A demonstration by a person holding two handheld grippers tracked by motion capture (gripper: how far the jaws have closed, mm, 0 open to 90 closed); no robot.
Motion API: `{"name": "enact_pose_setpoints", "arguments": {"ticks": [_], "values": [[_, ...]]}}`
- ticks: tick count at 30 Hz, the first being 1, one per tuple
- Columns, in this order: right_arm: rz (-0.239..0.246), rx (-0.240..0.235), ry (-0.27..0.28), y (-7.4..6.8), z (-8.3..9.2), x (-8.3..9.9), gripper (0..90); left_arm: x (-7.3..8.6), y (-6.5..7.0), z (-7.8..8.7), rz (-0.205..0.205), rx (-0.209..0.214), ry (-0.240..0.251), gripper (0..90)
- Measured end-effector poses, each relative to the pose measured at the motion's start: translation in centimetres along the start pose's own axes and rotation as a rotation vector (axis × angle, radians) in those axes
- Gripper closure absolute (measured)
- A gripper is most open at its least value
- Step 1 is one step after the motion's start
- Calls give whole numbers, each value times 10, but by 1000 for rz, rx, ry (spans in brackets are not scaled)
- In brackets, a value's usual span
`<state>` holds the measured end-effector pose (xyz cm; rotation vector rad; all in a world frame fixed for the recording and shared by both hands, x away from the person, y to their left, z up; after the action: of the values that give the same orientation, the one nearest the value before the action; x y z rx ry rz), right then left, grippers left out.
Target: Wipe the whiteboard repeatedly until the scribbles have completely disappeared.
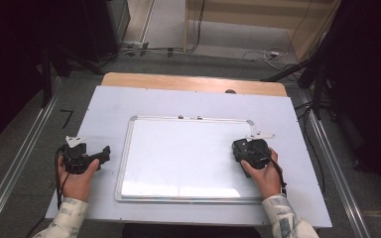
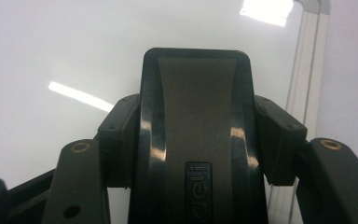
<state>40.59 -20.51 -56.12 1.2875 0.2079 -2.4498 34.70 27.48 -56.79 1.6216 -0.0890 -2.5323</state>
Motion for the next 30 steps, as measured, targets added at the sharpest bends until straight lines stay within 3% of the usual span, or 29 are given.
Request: {"name": "enact_pose_setpoints", "arguments": {"ticks": [4, 9, 16, 23, 27, 30], "values": [[-19, 29, -6, 5, -9, -7, 382, 0, 1, -1, -3, 1, 2, 89], [-27, 41, -5, 2, -17, -13, 382, 0, 2, -2, -1, 4, -1, 88], [-27, 38, -7, 0, -29, -22, 382, -1, 4, -2, -2, 10, 2, 88], [-66, 85, -10, 24, -43, -32, 382, -1, -3, 1, 15, 4, 8, 89], [-69, 102, -13, 27, -45, -34, 383, -1, -4, 1, 15, 0, 9, 89], [-40, 61, -16, 16, -43, -32, 383, -1, -1, 0, 12, 4, 8, 88]]}}
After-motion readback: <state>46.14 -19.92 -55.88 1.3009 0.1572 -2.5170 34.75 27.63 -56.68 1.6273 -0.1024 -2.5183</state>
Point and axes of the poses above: each handheld gripper's, and its own axes: z roughly backward along the jaws, x roughly out of its underside, y roughly to its right, the point moved 10 cm from there along -z, roughly forward along the jaws, and after that the axes turned 15 degrees about y, right-handed, at the moved point
